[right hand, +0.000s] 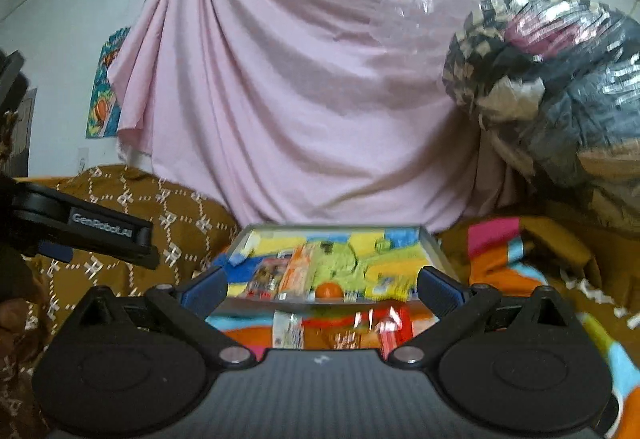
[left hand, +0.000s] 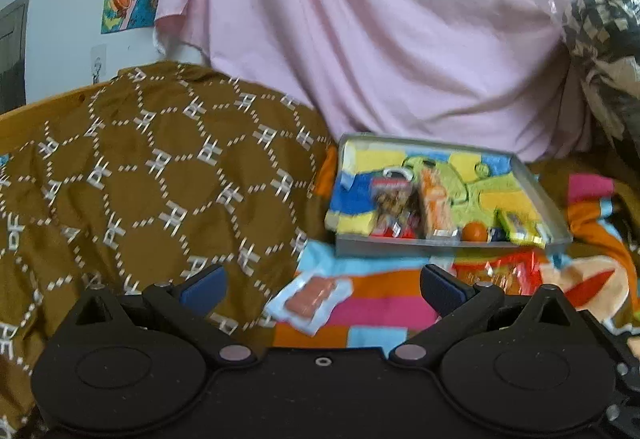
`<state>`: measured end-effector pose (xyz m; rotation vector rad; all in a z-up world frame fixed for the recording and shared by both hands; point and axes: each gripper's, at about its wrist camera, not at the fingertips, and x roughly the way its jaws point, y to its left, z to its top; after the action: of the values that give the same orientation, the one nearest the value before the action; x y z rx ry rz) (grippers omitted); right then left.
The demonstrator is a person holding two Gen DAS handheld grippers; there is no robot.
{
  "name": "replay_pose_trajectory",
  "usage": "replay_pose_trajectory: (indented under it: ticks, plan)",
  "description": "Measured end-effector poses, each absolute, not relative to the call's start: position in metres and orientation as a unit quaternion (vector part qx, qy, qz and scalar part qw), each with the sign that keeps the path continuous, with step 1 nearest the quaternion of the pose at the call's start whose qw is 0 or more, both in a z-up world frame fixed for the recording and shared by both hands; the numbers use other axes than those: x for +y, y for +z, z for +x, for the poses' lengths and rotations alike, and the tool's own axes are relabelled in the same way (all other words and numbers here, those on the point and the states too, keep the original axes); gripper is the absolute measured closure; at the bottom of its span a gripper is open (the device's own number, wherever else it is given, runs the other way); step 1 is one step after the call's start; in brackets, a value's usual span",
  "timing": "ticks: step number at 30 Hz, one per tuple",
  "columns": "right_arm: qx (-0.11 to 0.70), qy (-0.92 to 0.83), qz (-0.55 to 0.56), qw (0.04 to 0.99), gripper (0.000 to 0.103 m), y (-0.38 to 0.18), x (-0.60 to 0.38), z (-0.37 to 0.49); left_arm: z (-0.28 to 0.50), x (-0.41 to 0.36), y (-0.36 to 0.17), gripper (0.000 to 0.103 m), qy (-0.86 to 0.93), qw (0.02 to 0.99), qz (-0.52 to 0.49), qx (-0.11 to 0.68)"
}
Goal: Organize snacks
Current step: 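Withdraw both tools from the tray back toward the snack pile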
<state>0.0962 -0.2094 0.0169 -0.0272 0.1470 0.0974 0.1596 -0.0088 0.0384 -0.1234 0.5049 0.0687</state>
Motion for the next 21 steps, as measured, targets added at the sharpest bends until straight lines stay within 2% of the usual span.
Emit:
replay_pose_trajectory:
  ticks: [5, 21]
  plan:
    - [0.125, 0.060, -0.006, 0.990, 0.000, 0.007, -0.207, 0.084, 0.136, 0.004, 0.023, 0.001, 0.043, 0.963, -0.054, 0.262]
    - [0.210, 0.063, -0.036, 0.975, 0.000, -0.015, -0.193, 0.085, 0.107, 0.023, -0.019, 0.001, 0.061, 0.948, -0.049, 0.308]
